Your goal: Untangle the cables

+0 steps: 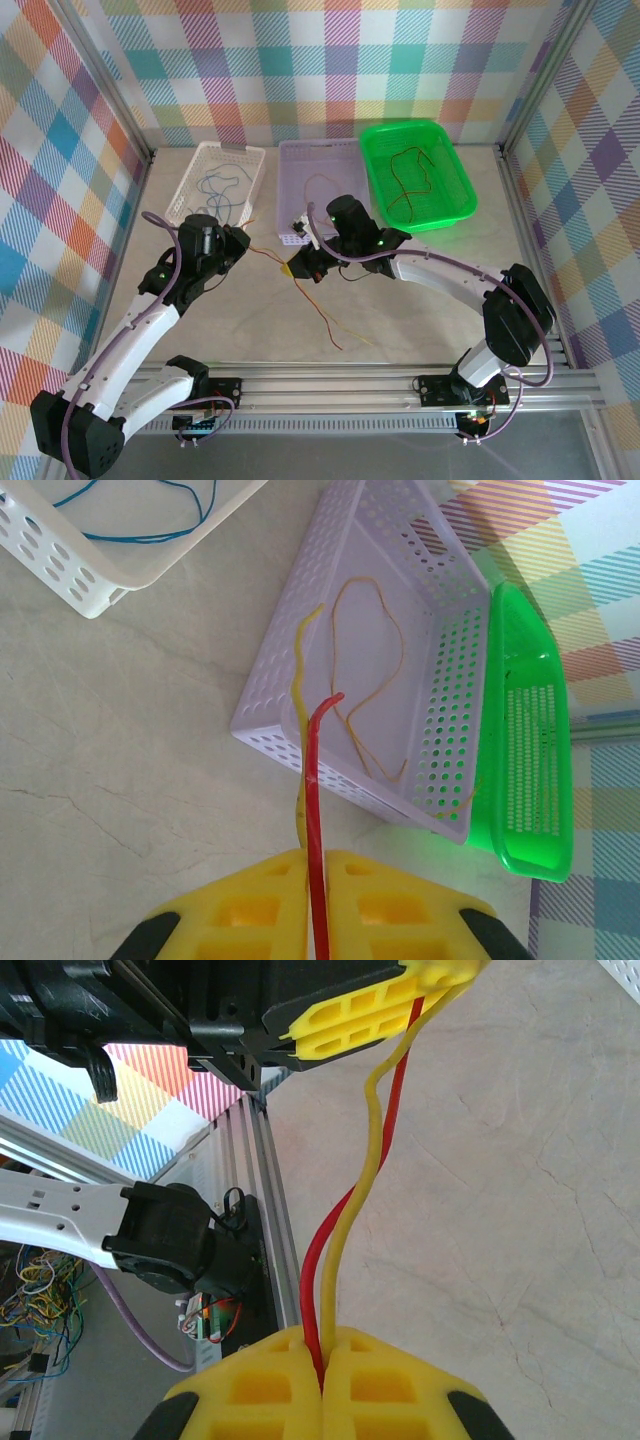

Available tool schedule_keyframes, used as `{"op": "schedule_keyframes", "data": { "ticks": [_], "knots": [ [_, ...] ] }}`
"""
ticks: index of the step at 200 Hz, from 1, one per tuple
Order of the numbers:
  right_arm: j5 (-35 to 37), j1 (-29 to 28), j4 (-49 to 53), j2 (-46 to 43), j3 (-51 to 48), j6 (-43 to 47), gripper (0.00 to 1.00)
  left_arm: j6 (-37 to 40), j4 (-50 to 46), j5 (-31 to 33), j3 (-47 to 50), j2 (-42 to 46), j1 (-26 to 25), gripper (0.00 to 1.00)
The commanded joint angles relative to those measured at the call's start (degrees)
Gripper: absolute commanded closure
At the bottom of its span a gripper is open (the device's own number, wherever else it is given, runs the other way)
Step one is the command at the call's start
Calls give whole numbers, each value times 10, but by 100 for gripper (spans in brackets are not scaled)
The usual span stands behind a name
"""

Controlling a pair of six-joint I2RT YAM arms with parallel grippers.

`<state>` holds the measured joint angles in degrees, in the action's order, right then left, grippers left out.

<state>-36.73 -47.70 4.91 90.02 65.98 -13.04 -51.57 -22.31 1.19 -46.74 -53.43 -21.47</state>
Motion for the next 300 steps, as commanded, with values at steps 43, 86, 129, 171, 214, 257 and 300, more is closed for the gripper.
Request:
{"op": "schedule_keyframes", "data": {
  "ticks": [43,86,129,171,214,257,300],
  "knots": [
    [-17,2,-6,-21,-6,10,100,8,6,9,-15,-3,-8,81],
    [-18,1,-6,-22,-10,10,100,11,3,10,-22,-5,-8,78],
    [-17,0,-1,-21,-11,13,100,19,-3,16,-27,-3,-8,85],
    [-20,0,-1,-22,-11,11,100,23,-2,11,-26,-9,-9,90],
    [-22,-1,2,-24,-8,14,100,29,-2,9,-29,-17,-9,93],
    [-20,-1,4,-24,-10,11,100,32,1,6,-29,-18,-9,100],
    [-13,-1,14,-27,-7,12,83,42,11,-5,-28,-10,-10,100]
  ]
}}
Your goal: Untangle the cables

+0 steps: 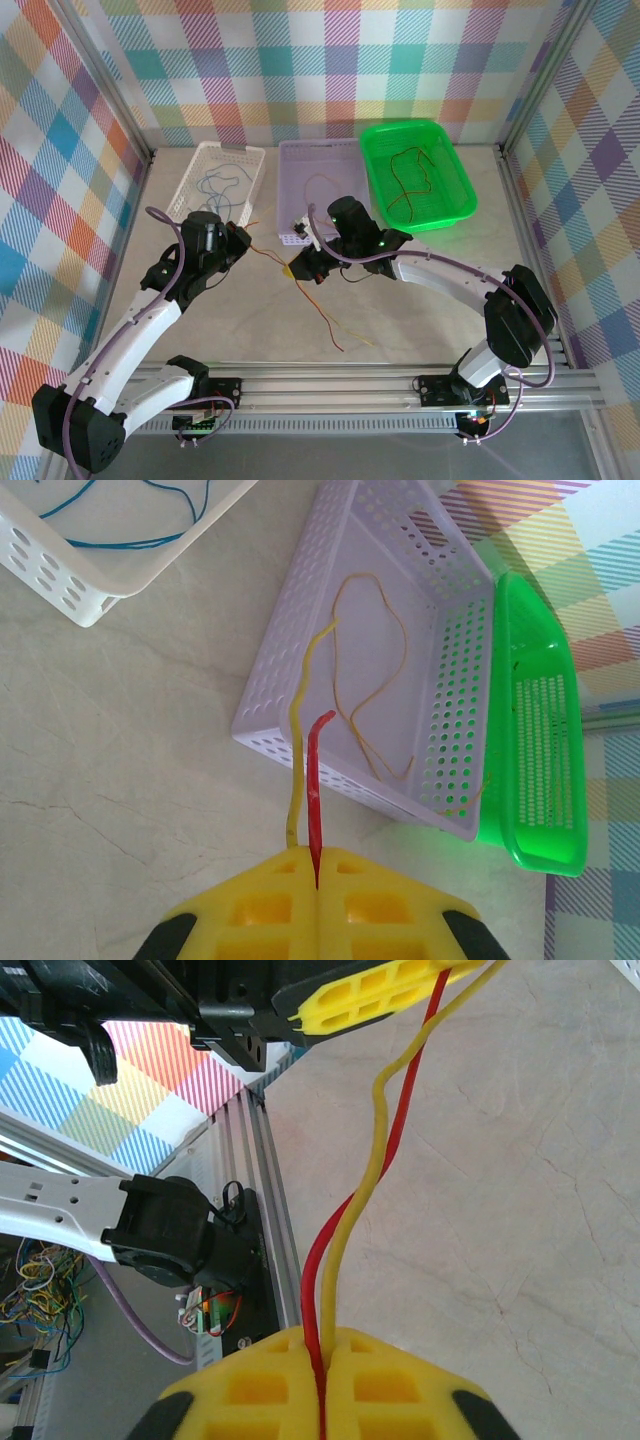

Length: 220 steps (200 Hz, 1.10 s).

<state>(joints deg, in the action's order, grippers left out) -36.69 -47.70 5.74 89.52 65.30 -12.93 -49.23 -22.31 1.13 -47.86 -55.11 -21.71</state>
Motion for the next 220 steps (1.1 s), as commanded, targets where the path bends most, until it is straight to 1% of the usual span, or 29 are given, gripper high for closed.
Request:
{"op": "schedule_keyframes", "data": {
  "ticks": [1,6,19,42,77,102,135,154,181,190,205,220],
  "knots": [
    [-13,-1,6,-23,0,11,82,19,11,-5,-18,6,-8,100],
    [-12,-1,7,-23,1,11,80,19,12,-9,-19,3,-9,100],
    [-15,-1,6,-20,4,10,77,19,18,-18,-20,-1,-12,100],
    [-19,-1,6,-10,12,6,69,25,17,-16,-26,-3,-22,100],
    [-2,-1,-12,3,17,-5,64,28,15,-17,-33,-2,-29,100],
    [9,-1,-24,19,24,-10,63,29,13,-14,-36,0,-34,100],
    [47,-1,-15,19,20,-5,63,40,5,-6,-40,8,-35,100],
    [85,0,-21,-17,-4,1,62,51,6,3,-45,7,-35,100],
    [187,5,-13,-103,-40,21,60,88,20,29,-72,-26,-35,100],
    [226,6,-9,-136,-52,27,57,101,24,36,-90,-42,-35,100],
    [313,9,4,-196,-76,31,52,118,38,48,-118,-69,-36,100],
    [400,17,14,-262,-104,28,43,139,58,52,-154,-102,-36,100]
  ]
}}
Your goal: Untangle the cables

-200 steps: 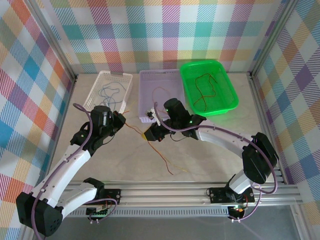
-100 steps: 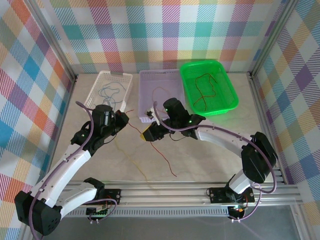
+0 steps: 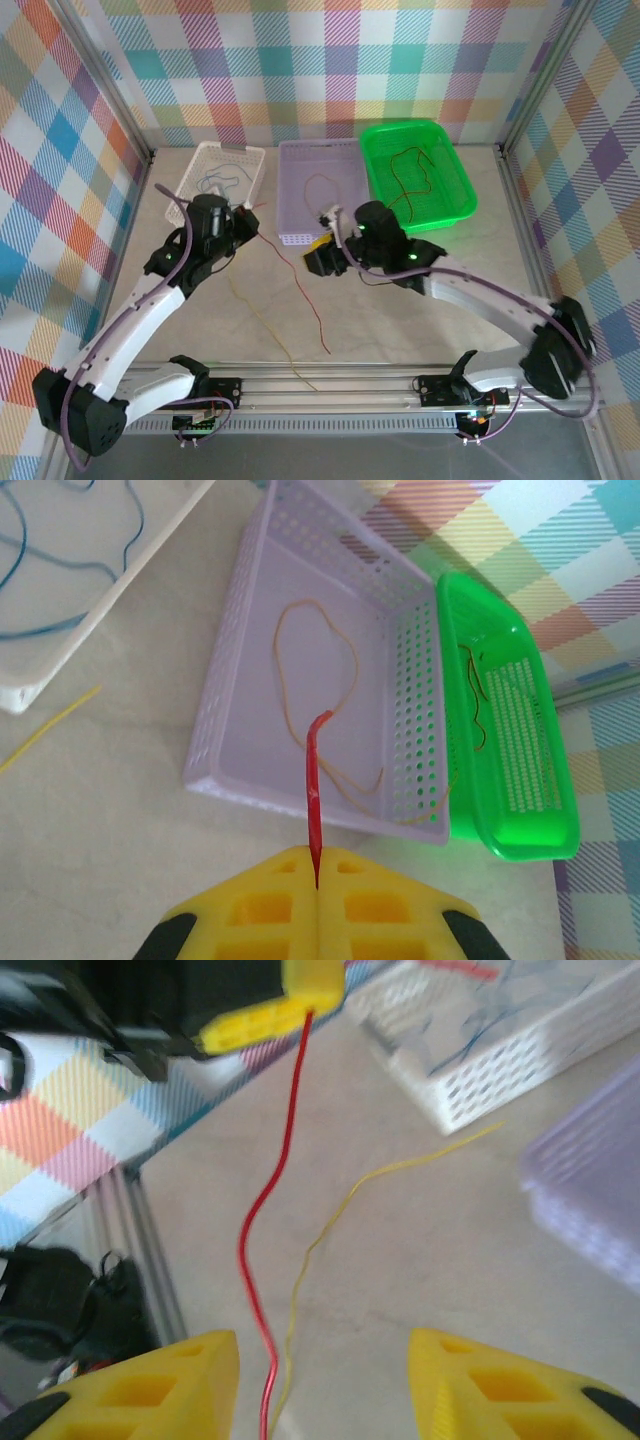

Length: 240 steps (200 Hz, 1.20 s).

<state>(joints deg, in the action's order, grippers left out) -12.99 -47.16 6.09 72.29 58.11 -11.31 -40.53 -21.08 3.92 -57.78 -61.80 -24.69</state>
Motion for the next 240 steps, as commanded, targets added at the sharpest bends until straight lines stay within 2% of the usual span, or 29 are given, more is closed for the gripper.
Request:
{"op": "schedule_keyframes", "data": {
  "ticks": [1,16,27,50,94,105,138,154,197,216,229,240],
  "knots": [
    [165,13,10,-94,-34,11,42,53,46,23,-57,-36,-6,100],
    [228,23,7,-166,-69,9,32,70,81,26,-105,-77,-7,100],
    [243,30,8,-217,-91,15,30,84,101,21,-145,-111,-8,100],
    [276,33,40,-292,-113,24,18,105,121,9,-253,-196,-14,100],
    [301,33,124,-406,-130,22,6,172,98,-6,-545,-396,-45,100],
    [305,34,134,-438,-138,24,0,187,86,-1,-623,-449,-52,100],
    [316,33,166,-506,-155,15,0,224,16,3,-923,-643,-69,100],
    [312,33,180,-519,-155,2,0,227,32,-2,-1037,-733,-75,100],
    [293,33,198,-555,-155,-5,0,282,258,17,-1054,-839,-111,100],
    [281,33,208,-568,-152,-3,0,344,349,41,-1055,-882,-134,100],
    [271,33,220,-576,-149,-5,0,378,387,57,-1064,-909,-143,100],
    [262,33,228,-582,-148,-7,0,374,403,53,-1065,-923,-143,100]
  ]
}}
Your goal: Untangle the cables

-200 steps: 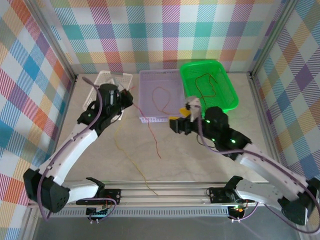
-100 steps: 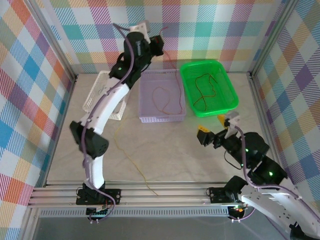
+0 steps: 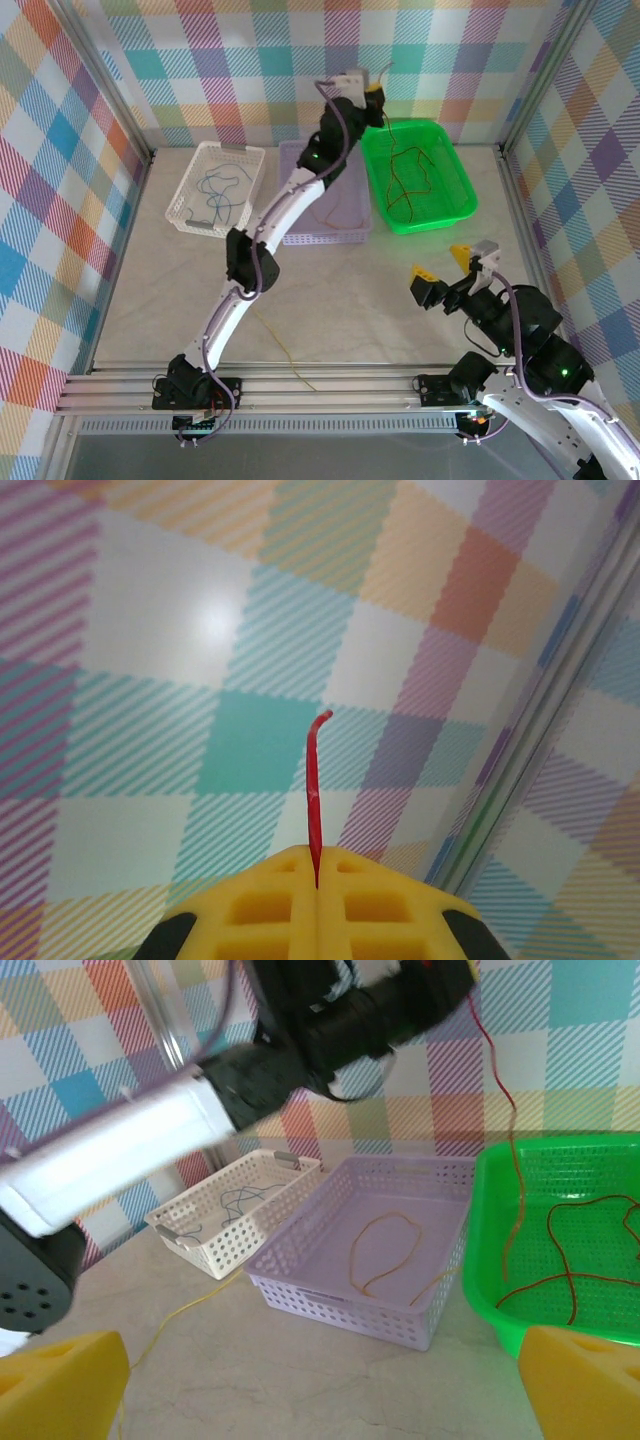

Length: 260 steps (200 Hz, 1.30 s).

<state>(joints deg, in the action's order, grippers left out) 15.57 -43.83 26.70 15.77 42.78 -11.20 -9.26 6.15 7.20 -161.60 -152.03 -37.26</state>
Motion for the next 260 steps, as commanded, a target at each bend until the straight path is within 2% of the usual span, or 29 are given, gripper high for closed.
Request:
{"op": "schedule_keyframes", "data": {
  "ticks": [1,75,167,260],
  "knots": [
    [-24,0,22,-17,5,-9,0,61,131,20,-27,-21,-18,100],
    [-46,0,23,-30,1,-9,0,128,84,-3,-21,-88,-63,100],
    [-49,0,21,-20,0,-14,0,111,-8,-13,15,-133,-88,100],
    [-51,0,21,-7,4,-11,0,85,-74,-43,28,-149,-84,100]
  ]
}}
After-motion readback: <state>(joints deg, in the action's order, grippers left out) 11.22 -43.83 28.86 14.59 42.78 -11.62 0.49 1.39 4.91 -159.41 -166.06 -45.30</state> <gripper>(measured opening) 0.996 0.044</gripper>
